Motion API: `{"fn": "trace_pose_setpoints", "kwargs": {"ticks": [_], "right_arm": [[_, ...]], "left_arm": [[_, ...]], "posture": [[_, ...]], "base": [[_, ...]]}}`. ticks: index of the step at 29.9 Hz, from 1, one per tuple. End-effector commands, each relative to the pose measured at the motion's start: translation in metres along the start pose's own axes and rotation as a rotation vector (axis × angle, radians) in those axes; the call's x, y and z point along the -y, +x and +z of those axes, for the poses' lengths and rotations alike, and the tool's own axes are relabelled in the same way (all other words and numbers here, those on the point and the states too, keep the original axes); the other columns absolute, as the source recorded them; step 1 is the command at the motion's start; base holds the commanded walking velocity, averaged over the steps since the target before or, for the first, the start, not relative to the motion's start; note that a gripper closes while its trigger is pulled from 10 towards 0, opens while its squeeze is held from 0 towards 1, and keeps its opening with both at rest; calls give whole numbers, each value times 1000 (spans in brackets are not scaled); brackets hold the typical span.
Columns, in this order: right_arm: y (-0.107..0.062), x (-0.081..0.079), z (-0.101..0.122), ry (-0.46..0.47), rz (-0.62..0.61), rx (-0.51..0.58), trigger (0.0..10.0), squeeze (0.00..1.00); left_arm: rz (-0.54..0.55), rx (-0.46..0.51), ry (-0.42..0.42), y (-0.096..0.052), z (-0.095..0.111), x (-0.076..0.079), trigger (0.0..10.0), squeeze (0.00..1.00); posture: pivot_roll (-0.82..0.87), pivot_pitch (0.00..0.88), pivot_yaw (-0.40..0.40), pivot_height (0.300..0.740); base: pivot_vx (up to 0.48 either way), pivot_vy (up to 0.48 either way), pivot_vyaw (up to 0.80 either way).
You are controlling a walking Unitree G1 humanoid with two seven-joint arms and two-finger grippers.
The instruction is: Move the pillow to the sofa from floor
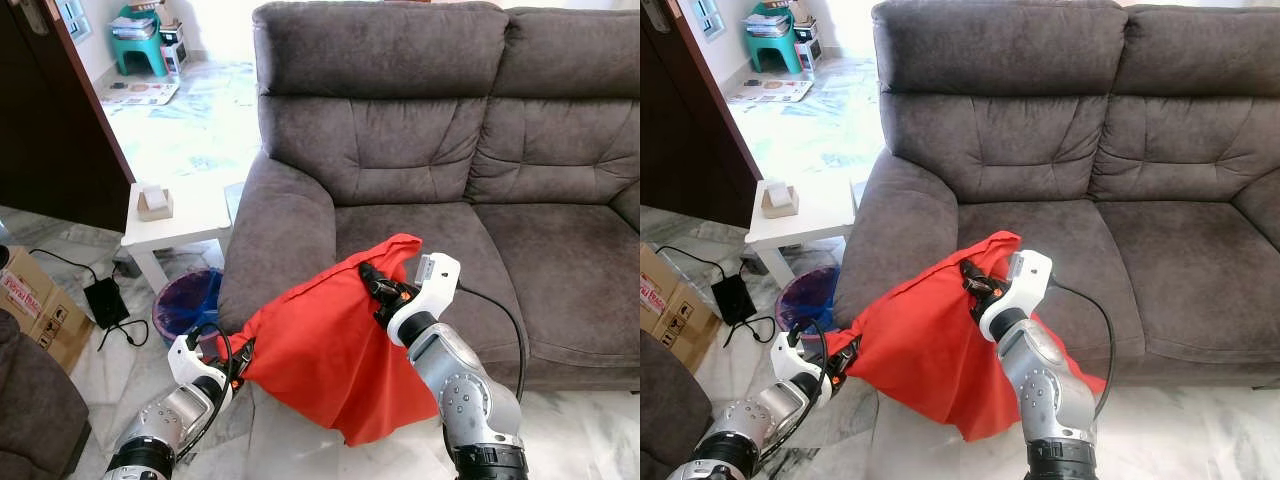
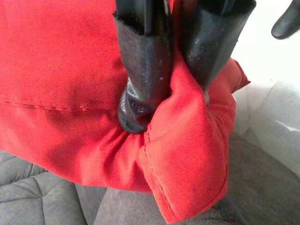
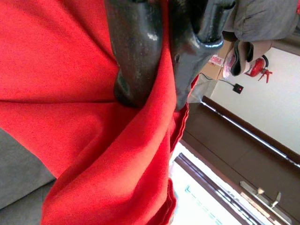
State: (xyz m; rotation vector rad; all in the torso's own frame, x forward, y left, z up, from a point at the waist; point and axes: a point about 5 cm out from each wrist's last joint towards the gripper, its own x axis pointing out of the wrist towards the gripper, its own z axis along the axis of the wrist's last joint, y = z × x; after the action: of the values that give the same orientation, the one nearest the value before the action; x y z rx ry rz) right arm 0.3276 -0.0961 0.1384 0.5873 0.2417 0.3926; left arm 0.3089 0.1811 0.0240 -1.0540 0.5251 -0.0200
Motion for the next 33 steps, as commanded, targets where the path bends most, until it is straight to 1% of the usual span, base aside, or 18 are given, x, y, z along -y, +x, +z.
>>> {"fn": "trace_pose_setpoints", "kwargs": {"ticks": [1,3,9,13,14,16,18,19,21,22,23,24,25,28,30,31,32,33], "right_arm": [[1,-29,24,-44,124,102,10000,0],[-2,-20,15,-51,87,67,10000,0],[-7,-7,7,-67,34,31,10000,0],[-10,2,0,-123,-10,3,10000,0],[-13,9,-4,-169,-42,-2,10000,0],[-18,19,-12,-194,-84,-15,10000,0],[-23,28,-18,-217,-119,-16,10000,0],[-29,37,-25,-229,-162,-22,10000,0],[-37,46,-35,-270,-182,-53,10000,0],[-46,56,-45,-327,-196,-86,10000,0],[-46,56,-45,-327,-196,-86,10000,0],[-52,62,-49,-318,-214,-88,10000,0],[-53,63,-50,-315,-222,-85,10000,0],[-56,68,-53,-375,-250,-85,10000,0],[-56,68,-55,-390,-256,-71,10000,0],[-56,68,-55,-390,-256,-71,10000,0],[-52,60,-56,-360,-215,-16,10000,0],[-50,55,-56,-381,-187,2,10000,0]], "left_arm": [[3,10,5,-1,3,-1,0,0],[3,30,6,-3,7,0,0,0],[2,50,9,-4,12,1,0,0],[0,72,32,-5,15,4,0,0],[-6,86,67,-7,19,7,0,0],[-4,103,96,-10,23,9,0,0],[10,115,157,-13,26,9,0,0],[35,126,265,-16,28,9,0,0],[50,154,377,-21,29,10,0,0],[32,205,467,-27,31,15,2824,0],[32,205,467,-27,31,15,2824,0],[8,250,483,-32,32,20,10000,0],[9,267,491,-34,33,21,10000,0],[16,307,603,-39,30,25,10000,0],[19,326,688,-41,27,29,10000,0],[19,326,688,-41,27,29,10000,0],[0,350,826,-43,22,38,10000,0],[-12,353,884,-44,20,41,10000,0]], "posture": [[91,103,-10,740],[92,104,-9,740],[89,102,-9,740],[89,102,-9,740],[86,99,-8,740],[89,99,-7,740],[87,99,-6,740],[81,99,-2,740],[86,97,-1,740],[82,98,1,740],[82,98,1,740],[82,98,1,740],[76,99,-1,740],[79,100,0,740],[64,98,6,740],[64,98,6,740],[61,94,10,740],[62,91,11,740]], "base": [[0,0,0],[0,0,0],[0,0,0],[0,0,0],[0,0,0],[0,0,0],[0,0,0],[0,0,0],[0,0,0],[0,0,0],[0,0,0],[0,0,0],[0,0,0],[0,0,0],[0,0,0],[0,0,0],[0,0,0],[0,0,0]]}}
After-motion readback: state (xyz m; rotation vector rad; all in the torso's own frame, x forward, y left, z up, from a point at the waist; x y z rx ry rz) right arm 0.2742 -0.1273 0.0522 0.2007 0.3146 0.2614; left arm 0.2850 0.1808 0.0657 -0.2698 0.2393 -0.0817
